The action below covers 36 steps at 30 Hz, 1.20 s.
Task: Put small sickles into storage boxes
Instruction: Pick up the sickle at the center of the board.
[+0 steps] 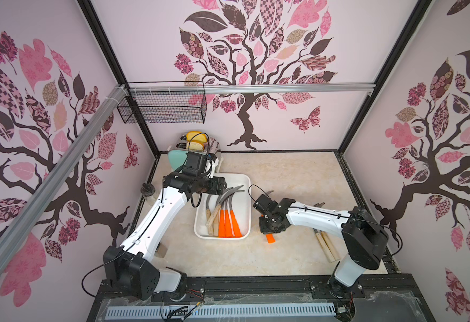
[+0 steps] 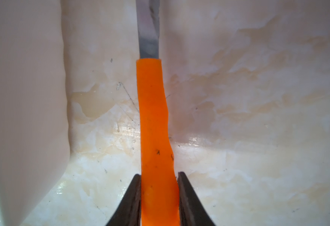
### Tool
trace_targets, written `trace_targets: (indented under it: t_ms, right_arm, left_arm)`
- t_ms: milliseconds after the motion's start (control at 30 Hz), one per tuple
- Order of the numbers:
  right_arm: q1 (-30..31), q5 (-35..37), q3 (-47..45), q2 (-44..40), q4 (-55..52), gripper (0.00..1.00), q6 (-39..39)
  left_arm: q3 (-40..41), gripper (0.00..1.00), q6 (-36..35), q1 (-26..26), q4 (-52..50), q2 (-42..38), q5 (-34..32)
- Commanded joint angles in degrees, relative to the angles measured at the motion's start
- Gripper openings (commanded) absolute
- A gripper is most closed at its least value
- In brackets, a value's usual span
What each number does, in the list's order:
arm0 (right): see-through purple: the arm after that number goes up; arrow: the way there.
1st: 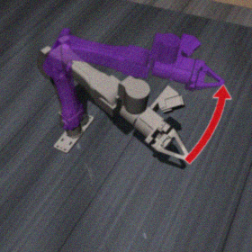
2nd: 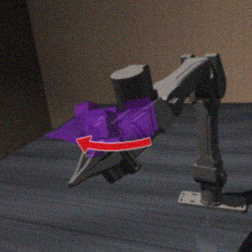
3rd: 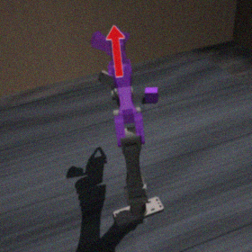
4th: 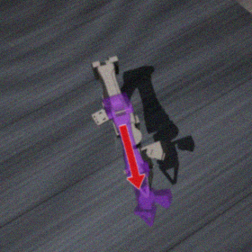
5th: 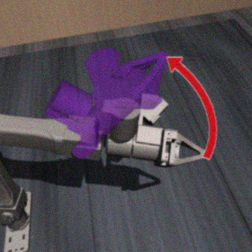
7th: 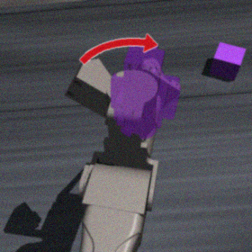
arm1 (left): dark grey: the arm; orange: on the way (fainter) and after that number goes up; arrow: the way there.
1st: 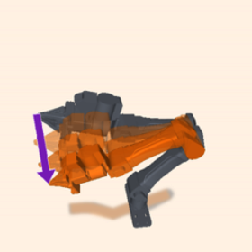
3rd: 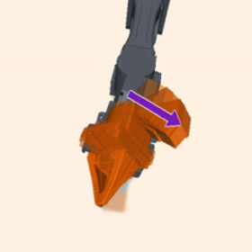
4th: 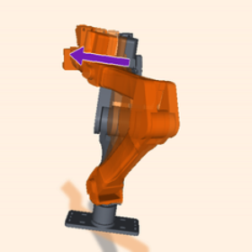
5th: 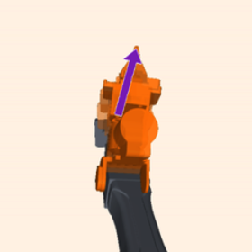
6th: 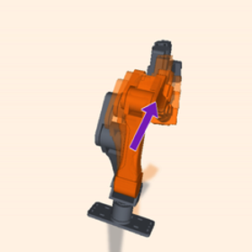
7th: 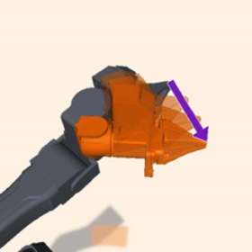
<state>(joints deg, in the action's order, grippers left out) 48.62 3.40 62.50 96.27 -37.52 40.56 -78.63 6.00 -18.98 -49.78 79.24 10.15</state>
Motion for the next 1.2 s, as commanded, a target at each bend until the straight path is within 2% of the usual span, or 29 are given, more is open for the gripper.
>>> trace_targets:
  t_ms: [0,233,867,1167]
  right_arm:
    - [-0.4,1.0,-0.1,-1.3,-1.0,0.0,-0.7]
    - [-0.5,2.3,1.1,-1.5,-1.4,0.0,-1.0]
    - [-0.7,5.9,14.5,-5.6,-10.9,0.0,-3.7]
    - [-0.5,2.8,22.0,-4.9,-12.1,0.0,-4.2]
  left_arm:
    - [-0.4,0.76,-0.5,0.3,0.6,-1.4,-0.4]
    - [-0.5,0.76,-0.5,0.3,0.6,-1.7,-0.7]
    - [-1.1,0.76,-0.4,0.5,0.9,-3.7,-3.0]
    - [-1.8,0.76,0.6,4.5,0.9,-5.2,-2.9]
